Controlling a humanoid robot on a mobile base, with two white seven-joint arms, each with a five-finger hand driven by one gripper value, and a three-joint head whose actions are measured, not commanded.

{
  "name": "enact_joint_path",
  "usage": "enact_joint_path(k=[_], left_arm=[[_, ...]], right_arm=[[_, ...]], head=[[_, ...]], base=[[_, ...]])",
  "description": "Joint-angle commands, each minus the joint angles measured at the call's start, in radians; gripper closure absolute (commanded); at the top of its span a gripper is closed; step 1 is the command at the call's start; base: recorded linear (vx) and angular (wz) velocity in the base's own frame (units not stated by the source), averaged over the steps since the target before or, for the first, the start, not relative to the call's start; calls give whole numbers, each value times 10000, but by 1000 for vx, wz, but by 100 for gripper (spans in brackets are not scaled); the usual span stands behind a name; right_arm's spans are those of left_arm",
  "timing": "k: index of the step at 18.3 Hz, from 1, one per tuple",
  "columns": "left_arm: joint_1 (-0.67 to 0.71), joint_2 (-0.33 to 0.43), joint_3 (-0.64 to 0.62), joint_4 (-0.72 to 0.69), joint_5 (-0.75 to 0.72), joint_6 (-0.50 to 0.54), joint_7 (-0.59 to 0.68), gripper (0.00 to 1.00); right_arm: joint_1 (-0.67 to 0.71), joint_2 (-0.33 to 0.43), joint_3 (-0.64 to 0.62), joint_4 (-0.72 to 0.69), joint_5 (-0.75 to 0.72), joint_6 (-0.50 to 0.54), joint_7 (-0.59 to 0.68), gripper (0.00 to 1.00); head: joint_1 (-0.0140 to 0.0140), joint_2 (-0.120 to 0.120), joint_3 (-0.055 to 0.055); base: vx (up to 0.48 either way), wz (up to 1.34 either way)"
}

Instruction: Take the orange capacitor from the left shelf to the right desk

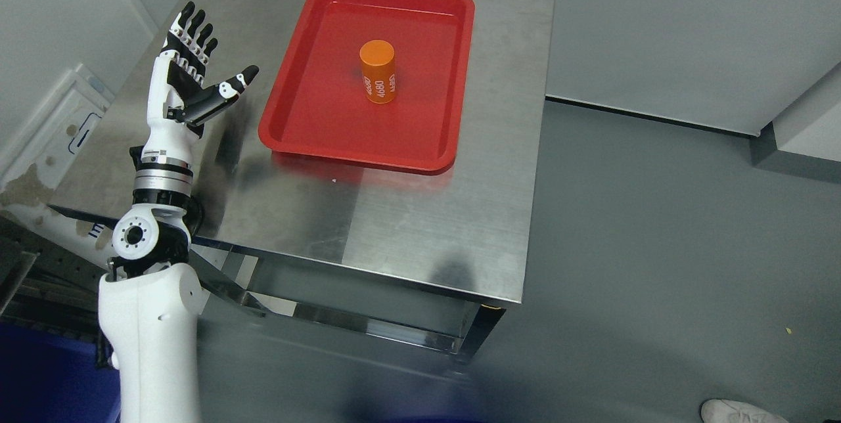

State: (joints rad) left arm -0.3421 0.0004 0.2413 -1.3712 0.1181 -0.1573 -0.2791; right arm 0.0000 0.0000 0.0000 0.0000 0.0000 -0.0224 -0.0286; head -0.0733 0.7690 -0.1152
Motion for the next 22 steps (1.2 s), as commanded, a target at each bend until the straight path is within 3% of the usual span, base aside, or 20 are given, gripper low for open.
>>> enact_joint_path(k=[1,4,9,22], left_arm=[[736,170,-112,-64,-276,222,289,0],[782,170,-204,-399,-276,652,720,0],[782,170,-771,-554,-276,637,735,0],[705,170,-802,-692,-276,622,704,0]], right_arm=[[199,-174,-123,-175,46,-6,-5,0],[199,-174,-123,-175,46,-6,-5,0],[199,-174,-123,-175,61,-6,-5,0],[199,-174,-123,-175,61,-6,-5,0]], head=[[0,0,0],[0,0,0],[0,0,0],[0,0,0]], base=[[8,-32],[1,8],[1,8],[7,23]])
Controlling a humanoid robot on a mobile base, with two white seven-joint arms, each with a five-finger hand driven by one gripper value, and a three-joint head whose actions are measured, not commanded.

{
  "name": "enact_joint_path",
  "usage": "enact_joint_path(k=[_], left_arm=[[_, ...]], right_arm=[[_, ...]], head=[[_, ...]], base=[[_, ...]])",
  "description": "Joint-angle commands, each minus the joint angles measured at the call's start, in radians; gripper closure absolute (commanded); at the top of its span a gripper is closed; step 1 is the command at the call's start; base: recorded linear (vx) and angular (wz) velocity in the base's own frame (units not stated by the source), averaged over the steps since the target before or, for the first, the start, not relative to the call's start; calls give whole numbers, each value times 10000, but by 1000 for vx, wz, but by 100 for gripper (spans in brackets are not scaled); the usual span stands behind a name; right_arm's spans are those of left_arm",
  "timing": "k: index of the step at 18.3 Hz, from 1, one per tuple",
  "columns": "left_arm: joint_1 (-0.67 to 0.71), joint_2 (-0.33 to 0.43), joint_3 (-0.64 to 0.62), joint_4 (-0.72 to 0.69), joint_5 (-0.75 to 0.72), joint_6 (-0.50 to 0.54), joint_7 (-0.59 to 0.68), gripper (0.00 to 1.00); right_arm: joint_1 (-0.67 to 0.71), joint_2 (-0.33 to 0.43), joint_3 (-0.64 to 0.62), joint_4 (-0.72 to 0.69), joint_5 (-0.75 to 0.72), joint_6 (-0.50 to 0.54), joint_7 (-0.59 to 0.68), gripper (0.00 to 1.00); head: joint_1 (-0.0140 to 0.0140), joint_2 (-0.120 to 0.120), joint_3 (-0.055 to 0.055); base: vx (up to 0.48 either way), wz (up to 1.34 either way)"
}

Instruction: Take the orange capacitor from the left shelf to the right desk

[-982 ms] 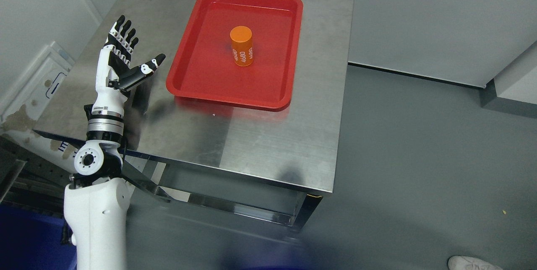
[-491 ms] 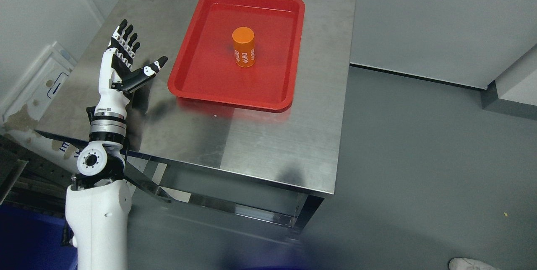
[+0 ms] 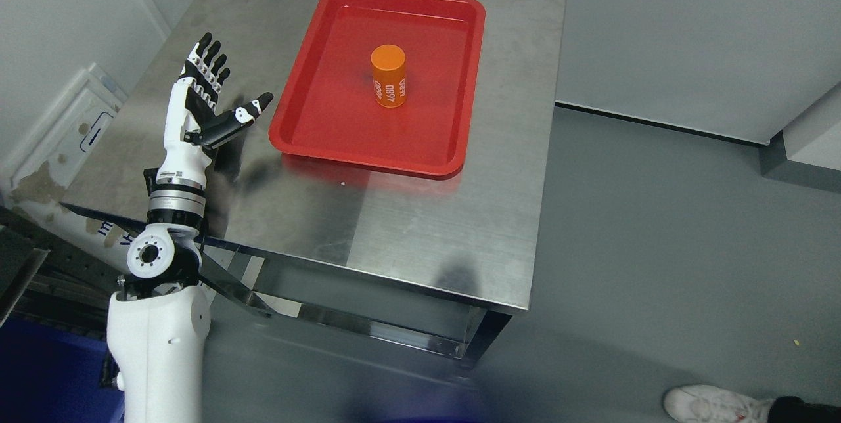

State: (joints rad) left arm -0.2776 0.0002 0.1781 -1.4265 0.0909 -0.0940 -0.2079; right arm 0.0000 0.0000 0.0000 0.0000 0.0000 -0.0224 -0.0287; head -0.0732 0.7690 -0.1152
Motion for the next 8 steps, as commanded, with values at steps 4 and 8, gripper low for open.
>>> enact_joint_path(k=[4,8], left_arm=[[45,172,-124,-231,-4,-12,-7,0],[30,172,-93,-247,-4,-12,-7,0]], right_arm=[[200,-175,-123,-175,61,-6,-4,0],[200,-175,-123,-175,61,-6,-4,0]], head=[[0,0,0],[0,0,0]], base=[[12,17],[3,3]])
